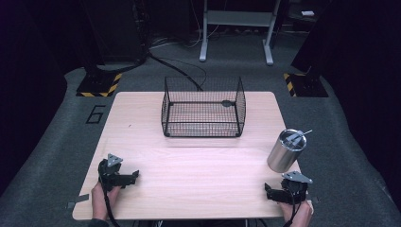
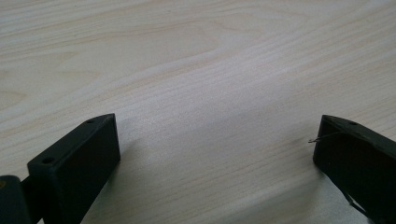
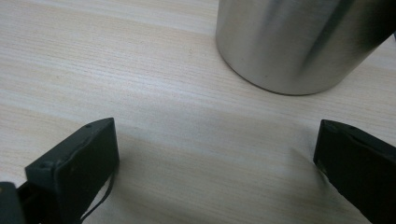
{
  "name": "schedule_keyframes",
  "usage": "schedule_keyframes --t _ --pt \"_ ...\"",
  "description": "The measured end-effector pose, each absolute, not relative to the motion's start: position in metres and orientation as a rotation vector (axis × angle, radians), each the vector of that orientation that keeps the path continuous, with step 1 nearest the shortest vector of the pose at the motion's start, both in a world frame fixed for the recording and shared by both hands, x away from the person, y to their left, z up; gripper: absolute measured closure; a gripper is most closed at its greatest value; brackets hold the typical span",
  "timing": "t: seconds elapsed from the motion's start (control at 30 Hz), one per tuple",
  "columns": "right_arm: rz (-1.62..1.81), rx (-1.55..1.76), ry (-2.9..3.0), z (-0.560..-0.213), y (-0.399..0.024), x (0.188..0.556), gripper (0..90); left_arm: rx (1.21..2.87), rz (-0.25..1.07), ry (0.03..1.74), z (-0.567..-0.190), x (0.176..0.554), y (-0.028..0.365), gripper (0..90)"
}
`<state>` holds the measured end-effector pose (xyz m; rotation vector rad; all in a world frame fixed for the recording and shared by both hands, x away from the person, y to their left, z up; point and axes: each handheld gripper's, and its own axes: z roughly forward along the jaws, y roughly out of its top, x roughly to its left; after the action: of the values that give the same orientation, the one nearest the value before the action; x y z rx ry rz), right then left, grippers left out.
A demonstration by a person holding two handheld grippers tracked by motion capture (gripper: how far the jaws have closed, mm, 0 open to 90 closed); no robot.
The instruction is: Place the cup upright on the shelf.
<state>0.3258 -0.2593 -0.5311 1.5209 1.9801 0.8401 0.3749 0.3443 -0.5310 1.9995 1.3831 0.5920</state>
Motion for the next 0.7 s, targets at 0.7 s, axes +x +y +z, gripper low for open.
schedule_keyframes --t 0.7 --pt "0.975 1.478 1.891 -0.477 -0.277 0.327 0.0 1.987 0.593 1.388 -0.531 0.375 0.344 0.5"
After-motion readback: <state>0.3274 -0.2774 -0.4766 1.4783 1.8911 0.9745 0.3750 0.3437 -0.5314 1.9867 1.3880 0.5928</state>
